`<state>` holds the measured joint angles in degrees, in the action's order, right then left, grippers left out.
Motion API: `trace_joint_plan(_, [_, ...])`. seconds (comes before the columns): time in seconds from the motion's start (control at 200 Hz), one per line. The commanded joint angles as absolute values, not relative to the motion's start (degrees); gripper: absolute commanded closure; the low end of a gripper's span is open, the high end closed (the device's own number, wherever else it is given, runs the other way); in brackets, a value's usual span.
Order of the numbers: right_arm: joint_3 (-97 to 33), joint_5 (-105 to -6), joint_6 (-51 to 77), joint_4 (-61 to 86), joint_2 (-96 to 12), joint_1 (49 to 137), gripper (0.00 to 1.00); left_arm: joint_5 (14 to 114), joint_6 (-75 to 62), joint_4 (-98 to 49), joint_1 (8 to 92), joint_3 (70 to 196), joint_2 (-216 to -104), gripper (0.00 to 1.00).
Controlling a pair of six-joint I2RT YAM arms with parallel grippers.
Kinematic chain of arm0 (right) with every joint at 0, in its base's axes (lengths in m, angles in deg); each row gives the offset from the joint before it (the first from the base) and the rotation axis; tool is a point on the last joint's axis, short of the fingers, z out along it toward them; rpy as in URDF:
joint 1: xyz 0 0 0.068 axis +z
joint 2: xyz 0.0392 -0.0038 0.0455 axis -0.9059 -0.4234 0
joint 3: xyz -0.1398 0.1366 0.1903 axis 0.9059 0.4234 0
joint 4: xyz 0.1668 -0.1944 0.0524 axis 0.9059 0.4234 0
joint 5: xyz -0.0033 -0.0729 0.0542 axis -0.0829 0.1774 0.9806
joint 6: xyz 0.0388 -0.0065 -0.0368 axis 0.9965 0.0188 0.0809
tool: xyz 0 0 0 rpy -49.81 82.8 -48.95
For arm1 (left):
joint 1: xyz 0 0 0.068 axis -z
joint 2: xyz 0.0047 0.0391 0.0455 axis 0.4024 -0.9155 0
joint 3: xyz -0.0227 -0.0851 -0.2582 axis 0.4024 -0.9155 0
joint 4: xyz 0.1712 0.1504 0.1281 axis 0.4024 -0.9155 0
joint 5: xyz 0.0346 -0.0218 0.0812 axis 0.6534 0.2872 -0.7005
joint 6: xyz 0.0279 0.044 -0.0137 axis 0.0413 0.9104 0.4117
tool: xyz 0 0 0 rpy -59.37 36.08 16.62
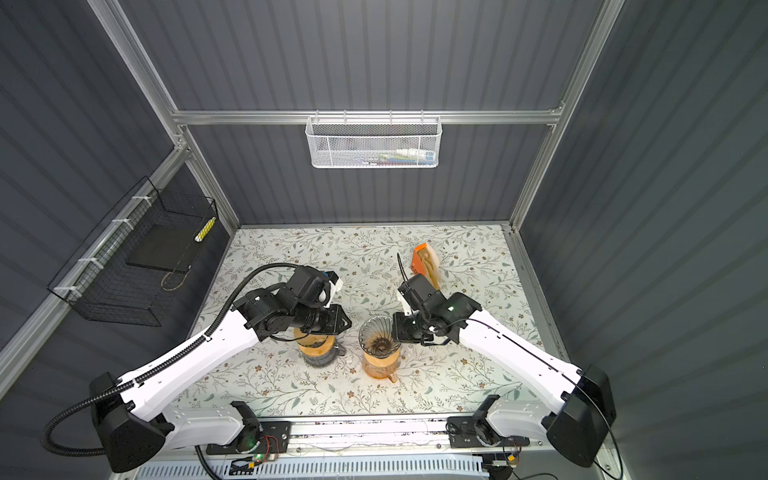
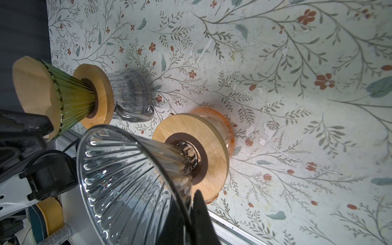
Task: Place the coffee filter in the dripper
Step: 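Lower the glass dripper into the wooden ring with the right gripper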
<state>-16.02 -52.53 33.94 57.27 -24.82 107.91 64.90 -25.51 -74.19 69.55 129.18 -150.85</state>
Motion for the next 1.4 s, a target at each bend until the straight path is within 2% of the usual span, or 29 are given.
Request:
trace_joint_plan(0.0, [-15.25,-52.63,34.96,55.53,-25.31,108.36,1.00,65.22,-23.71,-76.22,70.02,130.41,-149.78,0.75])
trace_joint_plan(0.865, [-13.38,-54.89,36.86,53.52,-27.08,110.48,1.00,70.47,-19.38,-78.92,71.33,131.80,-152.96,0.77])
trace_joint_plan(1.051, [-13.38,-54.98,36.91,53.31,-27.25,110.65,1.00,70.47,-18.62,-80.16,72.05,132.76,-154.67,0.74])
trace_joint_plan(1.396, [-13.38,-55.33,36.69,53.26,-27.67,110.65,1.00,69.52,-17.86,-81.36,72.77,133.70,-157.07,0.76])
